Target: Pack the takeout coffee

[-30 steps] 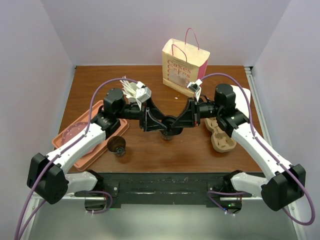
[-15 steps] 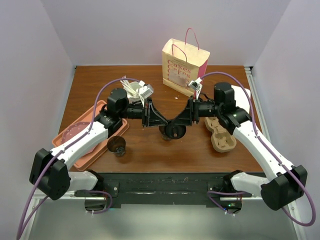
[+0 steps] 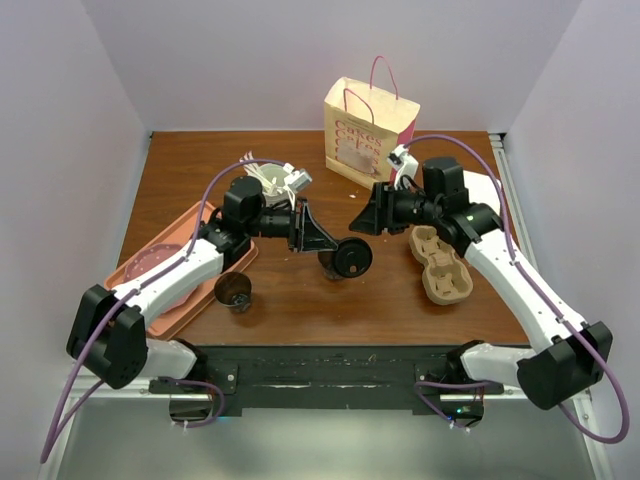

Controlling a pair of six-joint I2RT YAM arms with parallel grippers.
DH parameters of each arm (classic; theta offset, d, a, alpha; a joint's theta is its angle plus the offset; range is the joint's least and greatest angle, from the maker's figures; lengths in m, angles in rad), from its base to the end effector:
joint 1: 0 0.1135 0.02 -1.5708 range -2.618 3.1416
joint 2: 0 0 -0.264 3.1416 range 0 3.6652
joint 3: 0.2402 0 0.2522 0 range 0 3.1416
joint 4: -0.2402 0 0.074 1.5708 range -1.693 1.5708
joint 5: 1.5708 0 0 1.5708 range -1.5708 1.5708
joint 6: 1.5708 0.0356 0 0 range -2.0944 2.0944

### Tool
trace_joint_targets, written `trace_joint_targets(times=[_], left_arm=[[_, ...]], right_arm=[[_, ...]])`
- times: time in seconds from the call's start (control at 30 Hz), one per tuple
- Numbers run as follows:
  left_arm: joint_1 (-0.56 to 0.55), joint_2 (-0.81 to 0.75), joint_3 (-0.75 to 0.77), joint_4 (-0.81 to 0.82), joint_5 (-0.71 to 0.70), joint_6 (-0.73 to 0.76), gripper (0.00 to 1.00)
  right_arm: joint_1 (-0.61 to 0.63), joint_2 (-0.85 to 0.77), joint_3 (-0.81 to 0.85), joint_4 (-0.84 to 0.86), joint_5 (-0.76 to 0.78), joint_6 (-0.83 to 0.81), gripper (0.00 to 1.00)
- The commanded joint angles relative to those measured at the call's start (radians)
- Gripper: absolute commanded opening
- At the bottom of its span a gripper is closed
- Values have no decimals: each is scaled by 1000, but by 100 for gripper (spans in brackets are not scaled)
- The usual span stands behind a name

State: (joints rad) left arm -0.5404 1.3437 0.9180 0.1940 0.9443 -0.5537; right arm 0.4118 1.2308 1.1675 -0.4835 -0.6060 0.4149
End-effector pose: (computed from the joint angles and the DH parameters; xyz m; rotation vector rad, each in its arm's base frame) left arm 0.2431 -0.1795 0.3024 0.7419 1.8711 -1.5823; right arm 0.2379 0.1260 0.3531 -0.3801 2.1835 1.1177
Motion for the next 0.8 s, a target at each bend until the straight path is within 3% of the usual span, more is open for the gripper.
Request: trace_joint_targets(times=[0.0,0.17,0.33,0.53,0.77], left_arm=[[-1,-8,-11,33,-30,-81,0],[0,-3,-4,4,-105,-190,0],[0,11,-31,85,-139,-359,0],[7,28,-28,-54,-277,-365,0],[22,40,-110,2,-349,-423,0]], right_arm=[[-4,-11,80,-90,219,28,61],[-4,-54,51,-86,262,76,69],[-4,-45,27,-109,270,50,70],[-2,-48,11,-124,287,50,72],[-2,-56,-12,-129,321,53,72]])
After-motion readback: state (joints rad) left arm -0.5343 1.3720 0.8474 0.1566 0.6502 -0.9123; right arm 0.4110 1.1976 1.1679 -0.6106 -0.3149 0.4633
